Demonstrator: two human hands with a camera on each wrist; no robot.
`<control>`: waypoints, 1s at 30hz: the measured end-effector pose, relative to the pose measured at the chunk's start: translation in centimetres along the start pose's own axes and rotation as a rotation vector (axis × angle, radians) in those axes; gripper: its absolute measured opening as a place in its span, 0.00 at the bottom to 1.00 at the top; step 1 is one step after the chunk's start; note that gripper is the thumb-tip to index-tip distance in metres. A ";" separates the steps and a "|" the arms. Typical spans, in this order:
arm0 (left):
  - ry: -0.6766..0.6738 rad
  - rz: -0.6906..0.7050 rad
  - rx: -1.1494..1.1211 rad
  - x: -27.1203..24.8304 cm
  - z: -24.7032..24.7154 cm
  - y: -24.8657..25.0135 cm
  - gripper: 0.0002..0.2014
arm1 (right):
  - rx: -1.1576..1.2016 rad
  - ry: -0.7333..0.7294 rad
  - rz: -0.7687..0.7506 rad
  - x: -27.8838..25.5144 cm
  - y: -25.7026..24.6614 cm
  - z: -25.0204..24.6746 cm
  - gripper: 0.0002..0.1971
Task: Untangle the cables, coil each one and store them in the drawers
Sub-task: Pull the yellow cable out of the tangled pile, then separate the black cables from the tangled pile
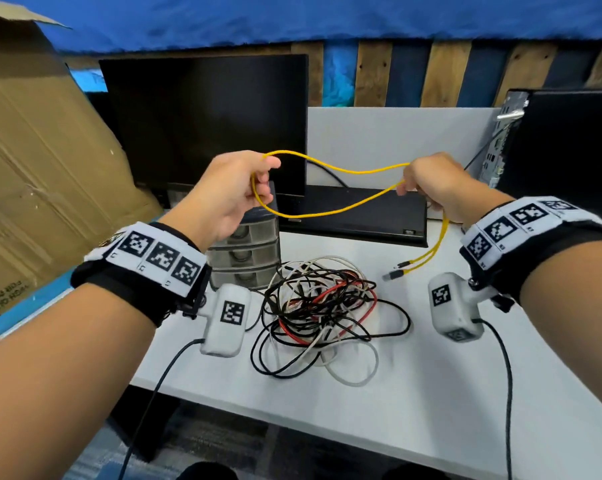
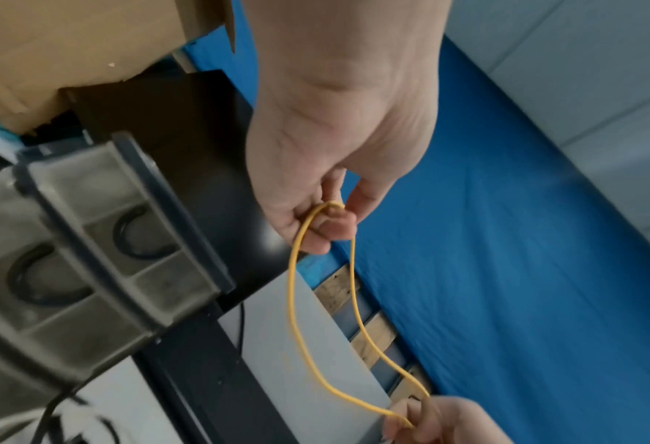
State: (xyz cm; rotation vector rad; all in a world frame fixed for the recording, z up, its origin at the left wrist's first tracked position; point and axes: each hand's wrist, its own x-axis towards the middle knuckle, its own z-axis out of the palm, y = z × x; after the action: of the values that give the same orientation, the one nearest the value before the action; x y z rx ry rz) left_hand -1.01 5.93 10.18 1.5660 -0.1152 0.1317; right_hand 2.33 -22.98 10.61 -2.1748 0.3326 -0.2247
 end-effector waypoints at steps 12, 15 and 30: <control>-0.548 -0.219 0.802 -0.9 4.4 -7.4 0.24 | -0.077 0.066 -0.198 5.1 2.8 -0.5 0.14; -0.728 -0.248 1.015 -1.0 4.6 -9.7 0.26 | -0.340 0.094 -0.312 6.2 4.0 0.1 0.14; -0.790 -0.425 0.978 2.1 2.6 -12.8 0.31 | -1.113 -0.629 -0.406 6.7 12.1 9.1 0.29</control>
State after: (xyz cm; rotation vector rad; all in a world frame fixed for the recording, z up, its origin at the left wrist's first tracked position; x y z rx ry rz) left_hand 3.12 3.34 -2.15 2.4970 -0.3679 -0.9008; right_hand 9.36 -24.99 -4.24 -3.2178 -0.4762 0.5634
